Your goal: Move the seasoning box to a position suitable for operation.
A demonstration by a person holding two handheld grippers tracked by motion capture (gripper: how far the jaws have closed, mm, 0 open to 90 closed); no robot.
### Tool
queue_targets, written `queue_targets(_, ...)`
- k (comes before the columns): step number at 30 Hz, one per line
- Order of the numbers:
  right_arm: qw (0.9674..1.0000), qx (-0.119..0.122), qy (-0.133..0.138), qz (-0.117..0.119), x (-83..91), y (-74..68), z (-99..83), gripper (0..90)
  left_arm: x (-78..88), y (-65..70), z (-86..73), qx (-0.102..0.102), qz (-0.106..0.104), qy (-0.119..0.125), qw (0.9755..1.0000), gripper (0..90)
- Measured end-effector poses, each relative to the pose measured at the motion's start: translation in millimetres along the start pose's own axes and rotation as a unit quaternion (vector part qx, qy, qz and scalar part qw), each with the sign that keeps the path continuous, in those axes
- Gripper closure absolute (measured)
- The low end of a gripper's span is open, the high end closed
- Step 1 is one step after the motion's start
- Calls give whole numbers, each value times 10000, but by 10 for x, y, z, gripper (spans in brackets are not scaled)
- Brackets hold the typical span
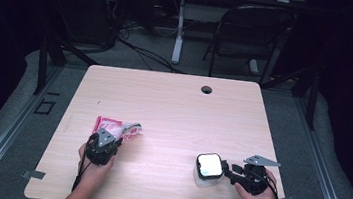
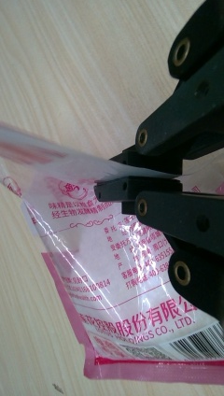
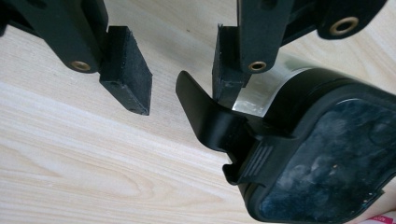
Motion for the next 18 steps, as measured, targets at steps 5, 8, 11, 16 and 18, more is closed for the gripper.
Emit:
queue_targets(5, 10000, 61, -42, 31, 42, -46, 7, 594, -8, -8, 13, 103, -111, -99, 9998, 900)
queue_targets(8, 9998, 179, -72, -8, 52, -82, 9, 598, -3, -27, 28, 213, -169, -108, 9996, 900)
queue_targets(11, 9994, 280, -185, -37, 59, -105, -5, 592, 0, -36, 30, 256, -251, -146, 9993, 900)
queue_targets(16, 9989, 216, -412, -74, 62, -131, -25, 572, 4, -45, 36, 372, -293, -196, 9987, 896)
queue_targets(18, 9988, 196, -441, -67, 72, -137, -10, 583, 3, -38, 39, 361, -288, -230, 9987, 876)
Point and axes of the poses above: each handheld gripper's, and its own axes: x roughly backward along the jaws, z roughly out of its top, y roughly to its right, the point moved 7 cm from there along -x, roughly forward along the jaws, and after that the axes turned 7 degrees about y, right-handed, at the moved point
